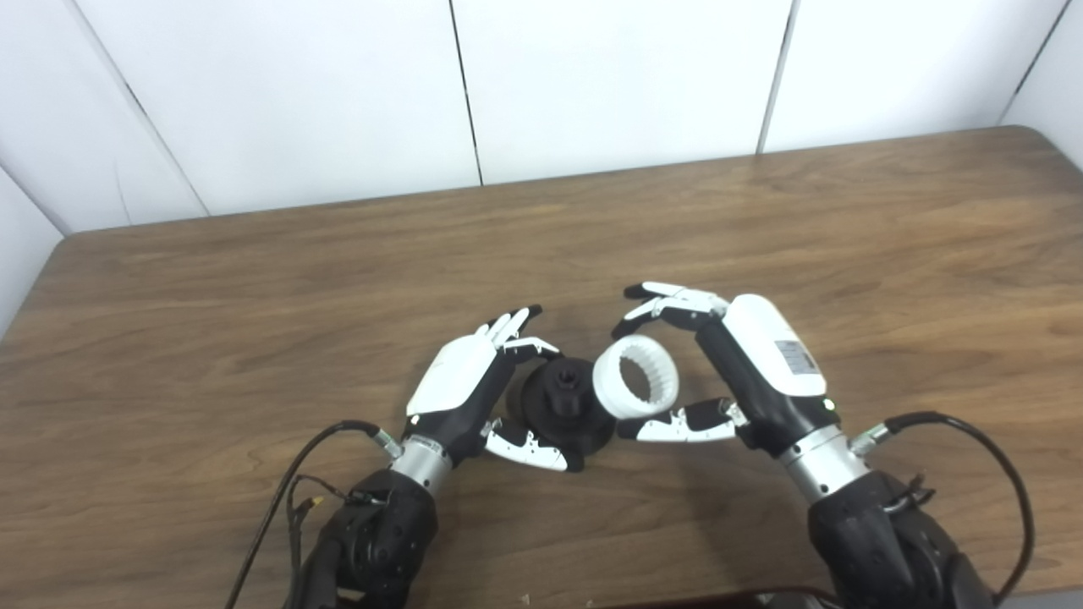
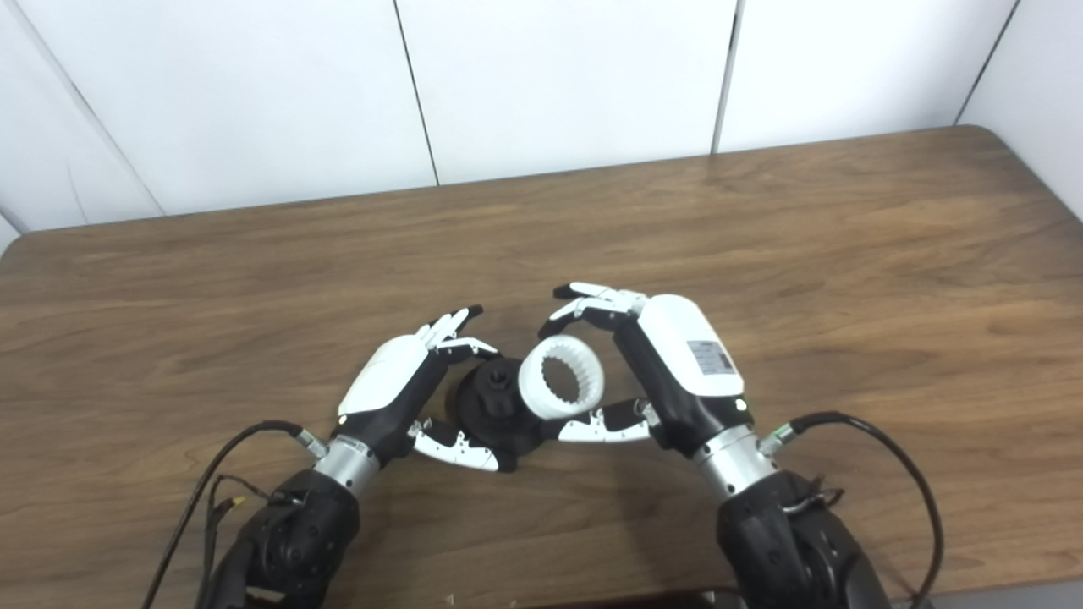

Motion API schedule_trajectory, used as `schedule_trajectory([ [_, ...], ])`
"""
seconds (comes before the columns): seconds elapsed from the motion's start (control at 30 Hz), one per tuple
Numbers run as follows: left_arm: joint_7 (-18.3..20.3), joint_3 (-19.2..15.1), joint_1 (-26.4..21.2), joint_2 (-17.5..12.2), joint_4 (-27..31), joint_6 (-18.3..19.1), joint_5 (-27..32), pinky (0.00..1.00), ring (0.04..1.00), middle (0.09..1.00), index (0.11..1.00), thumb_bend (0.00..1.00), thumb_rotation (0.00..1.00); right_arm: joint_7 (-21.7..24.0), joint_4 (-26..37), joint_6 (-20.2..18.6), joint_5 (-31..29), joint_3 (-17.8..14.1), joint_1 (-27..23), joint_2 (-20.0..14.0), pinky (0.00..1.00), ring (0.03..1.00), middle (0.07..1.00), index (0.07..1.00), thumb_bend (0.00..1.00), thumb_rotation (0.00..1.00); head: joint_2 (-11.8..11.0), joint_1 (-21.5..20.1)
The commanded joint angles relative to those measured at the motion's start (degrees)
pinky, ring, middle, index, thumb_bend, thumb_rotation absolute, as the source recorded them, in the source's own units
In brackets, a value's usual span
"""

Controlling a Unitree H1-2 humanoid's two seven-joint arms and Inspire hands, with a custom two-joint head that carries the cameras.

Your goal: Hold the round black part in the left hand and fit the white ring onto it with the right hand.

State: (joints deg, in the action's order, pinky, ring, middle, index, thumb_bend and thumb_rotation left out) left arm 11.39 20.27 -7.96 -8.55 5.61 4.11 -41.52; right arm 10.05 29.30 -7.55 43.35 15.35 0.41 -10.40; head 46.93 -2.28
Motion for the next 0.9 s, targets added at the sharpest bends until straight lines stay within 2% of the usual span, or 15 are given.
schedule_trajectory([
  [0.0,-0.86,-0.21,-1.91,0.04,1.28,-0.34,0.07,1.0,1.0,1.0,0.616,0.92,0.29,-0.72,-0.14,2.35,0.63,0.77,-2.66,1.33,0.84,0.804,0.827,0.629,0.7,0.21,0.06,-0.01],
  [0.2,-0.5,-0.18,-1.94,-0.01,1.43,-0.11,0.13,1.0,1.0,1.0,0.62,0.91,0.3,0.12,-3.39,1.55,1.89,2.47,-4.85,2.58,0.85,0.813,0.836,0.64,0.68,0.23,0.11,-0.02],
  [0.3,-0.66,-0.09,-1.91,0.15,1.44,-0.24,0.09,1.0,1.0,1.0,0.616,0.91,0.3,-1.04,-6.06,2.06,2.11,3.02,-6.25,3.37,0.83,0.792,0.825,0.634,0.7,0.2,0.18,0.16],
  [0.67,-0.61,0.0,-1.64,0.2,1.83,-0.13,-0.07,1.0,1.0,1.0,0.616,0.92,0.3,-2.02,-10.86,2.36,2.78,3.65,-9.73,4.14,0.8,0.776,0.82,0.628,0.72,0.18,0.29,0.27],
  [0.87,-0.6,0.18,-1.49,0.2,2.3,-0.02,-0.23,1.0,1.0,1.0,0.615,0.93,0.3,-1.72,-12.18,2.33,3.13,3.8,-10.78,3.99,0.8,0.774,0.821,0.63,0.72,0.21,0.54,0.54],
])
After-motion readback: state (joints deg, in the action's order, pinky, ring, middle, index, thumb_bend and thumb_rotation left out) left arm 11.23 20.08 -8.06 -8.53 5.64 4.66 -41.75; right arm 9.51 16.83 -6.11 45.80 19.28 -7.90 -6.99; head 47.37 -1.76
